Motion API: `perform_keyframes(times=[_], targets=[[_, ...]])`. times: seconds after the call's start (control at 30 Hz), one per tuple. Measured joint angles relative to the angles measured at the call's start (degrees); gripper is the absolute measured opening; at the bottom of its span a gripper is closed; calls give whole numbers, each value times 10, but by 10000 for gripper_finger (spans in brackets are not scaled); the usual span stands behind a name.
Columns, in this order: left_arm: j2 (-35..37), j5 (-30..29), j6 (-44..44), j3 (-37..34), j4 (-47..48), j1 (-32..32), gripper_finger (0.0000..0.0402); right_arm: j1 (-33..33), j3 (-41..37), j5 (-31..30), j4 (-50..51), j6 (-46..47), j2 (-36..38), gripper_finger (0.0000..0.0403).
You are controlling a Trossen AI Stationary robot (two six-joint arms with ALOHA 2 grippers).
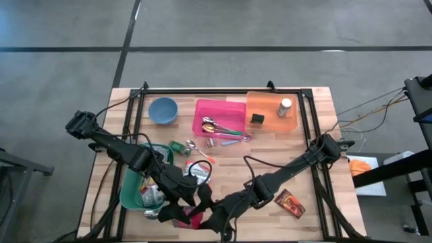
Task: Pick & Place Food Item
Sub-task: Put the red spice can into the orange bin
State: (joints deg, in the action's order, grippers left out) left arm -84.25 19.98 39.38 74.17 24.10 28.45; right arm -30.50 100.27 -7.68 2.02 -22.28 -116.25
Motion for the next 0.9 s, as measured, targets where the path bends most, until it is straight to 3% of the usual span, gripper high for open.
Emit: perform_keyframes(times=[0.6,0.9], targets=[[4,2,-2,3,18,-1,317,0,-2,2,26,135,-2,199],[40,-86,46,3,126,-12,317,2,-1,-144,145,284,8,199]])
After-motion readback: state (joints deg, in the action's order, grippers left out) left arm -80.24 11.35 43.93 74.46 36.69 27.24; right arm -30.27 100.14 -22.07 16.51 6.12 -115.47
